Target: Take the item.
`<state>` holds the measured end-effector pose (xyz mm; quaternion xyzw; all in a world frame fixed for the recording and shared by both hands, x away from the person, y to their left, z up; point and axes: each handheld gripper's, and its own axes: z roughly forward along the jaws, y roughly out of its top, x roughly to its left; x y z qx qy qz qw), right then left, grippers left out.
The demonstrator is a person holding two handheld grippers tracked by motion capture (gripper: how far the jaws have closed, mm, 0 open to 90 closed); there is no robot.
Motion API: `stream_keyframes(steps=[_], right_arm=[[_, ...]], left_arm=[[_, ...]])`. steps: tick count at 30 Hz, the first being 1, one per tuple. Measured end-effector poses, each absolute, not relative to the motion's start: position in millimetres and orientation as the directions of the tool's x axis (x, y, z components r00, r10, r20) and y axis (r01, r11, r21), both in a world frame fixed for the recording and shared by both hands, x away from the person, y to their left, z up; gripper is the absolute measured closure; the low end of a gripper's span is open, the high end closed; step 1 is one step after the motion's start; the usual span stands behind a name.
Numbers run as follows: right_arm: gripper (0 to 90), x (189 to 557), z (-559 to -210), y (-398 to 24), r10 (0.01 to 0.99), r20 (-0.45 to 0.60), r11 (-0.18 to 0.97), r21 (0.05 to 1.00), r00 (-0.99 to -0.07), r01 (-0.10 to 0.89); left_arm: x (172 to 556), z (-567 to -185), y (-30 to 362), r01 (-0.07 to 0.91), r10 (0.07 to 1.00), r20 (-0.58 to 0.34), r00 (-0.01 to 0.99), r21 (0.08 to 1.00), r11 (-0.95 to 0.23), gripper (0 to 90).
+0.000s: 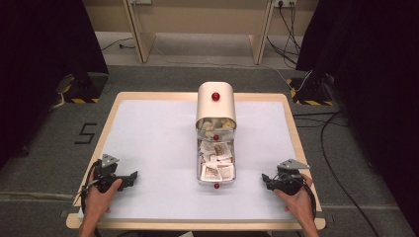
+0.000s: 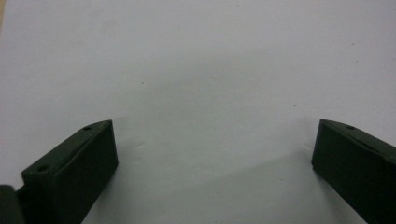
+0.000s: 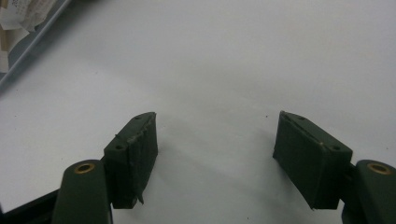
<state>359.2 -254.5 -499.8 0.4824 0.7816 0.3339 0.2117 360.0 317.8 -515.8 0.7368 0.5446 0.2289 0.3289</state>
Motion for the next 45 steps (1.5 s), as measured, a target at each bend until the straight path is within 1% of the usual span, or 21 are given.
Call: stream_keyframes(steps=[7,12,21,23,32,45], right_arm=[[30.0,358.4,-496.5,-252.1,0.898,0.014,0.289,0.735,-0.441,0.613],[30.9,356.5,-489.6,-246.6,0.891,0.013,0.286,0.760,-0.453,0.584],[31.4,352.5,-476.5,-239.3,0.880,0.057,0.245,0.797,-0.472,0.553],[31.5,349.7,-469.4,-234.6,0.872,0.070,0.234,0.809,-0.484,0.539],[32.3,340.4,-449.3,-216.7,0.843,0.059,0.246,0.842,-0.535,0.481],[34.8,331.7,-432.0,-183.7,0.783,0.053,0.279,0.860,-0.619,0.426]], left_arm=[[360.1,-515.8,317.8,0.652,0.953,-0.021,0.302,0.734,-0.190,0.0],[360.1,-515.8,317.8,0.652,0.953,-0.022,0.302,0.734,-0.190,0.0],[360.0,-515.8,317.8,0.652,0.953,-0.021,0.302,0.734,-0.190,0.0],[360.0,-515.8,317.8,0.652,0.953,-0.021,0.302,0.734,-0.190,0.0],[360.1,-515.8,317.8,0.652,0.953,-0.021,0.302,0.734,-0.190,0.0],[360.1,-515.8,317.8,0.652,0.953,-0.022,0.302,0.734,-0.189,0.0]])
